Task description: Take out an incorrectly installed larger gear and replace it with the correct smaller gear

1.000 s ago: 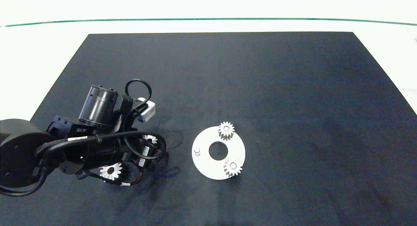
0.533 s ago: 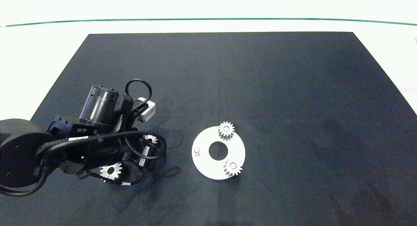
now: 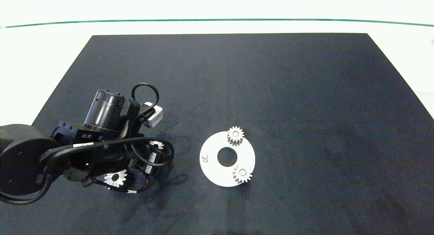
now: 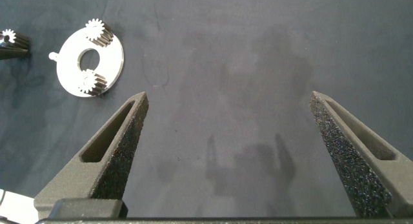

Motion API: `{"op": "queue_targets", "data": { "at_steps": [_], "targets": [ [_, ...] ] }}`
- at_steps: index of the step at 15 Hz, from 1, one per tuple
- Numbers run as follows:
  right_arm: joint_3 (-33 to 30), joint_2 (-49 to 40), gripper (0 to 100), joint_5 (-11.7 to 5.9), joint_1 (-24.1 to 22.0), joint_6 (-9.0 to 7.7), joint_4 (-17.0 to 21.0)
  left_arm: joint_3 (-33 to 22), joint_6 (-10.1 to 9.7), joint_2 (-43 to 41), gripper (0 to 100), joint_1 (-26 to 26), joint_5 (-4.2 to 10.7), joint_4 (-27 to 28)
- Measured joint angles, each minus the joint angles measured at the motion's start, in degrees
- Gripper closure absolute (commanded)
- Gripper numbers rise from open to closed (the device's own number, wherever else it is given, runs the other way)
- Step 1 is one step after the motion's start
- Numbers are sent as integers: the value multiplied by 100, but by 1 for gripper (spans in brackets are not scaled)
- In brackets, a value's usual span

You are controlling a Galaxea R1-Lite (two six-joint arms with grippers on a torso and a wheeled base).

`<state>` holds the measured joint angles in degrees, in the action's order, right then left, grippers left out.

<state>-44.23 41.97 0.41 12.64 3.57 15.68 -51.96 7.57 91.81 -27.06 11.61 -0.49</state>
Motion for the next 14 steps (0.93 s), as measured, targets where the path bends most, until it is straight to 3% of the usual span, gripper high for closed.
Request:
{"op": "queue_targets", "data": {
  "at_steps": [14],
  "targets": [
    [-10,0,0,-1,0,1,-2,-41,-13,66,70,0,18,-9]
  ]
}}
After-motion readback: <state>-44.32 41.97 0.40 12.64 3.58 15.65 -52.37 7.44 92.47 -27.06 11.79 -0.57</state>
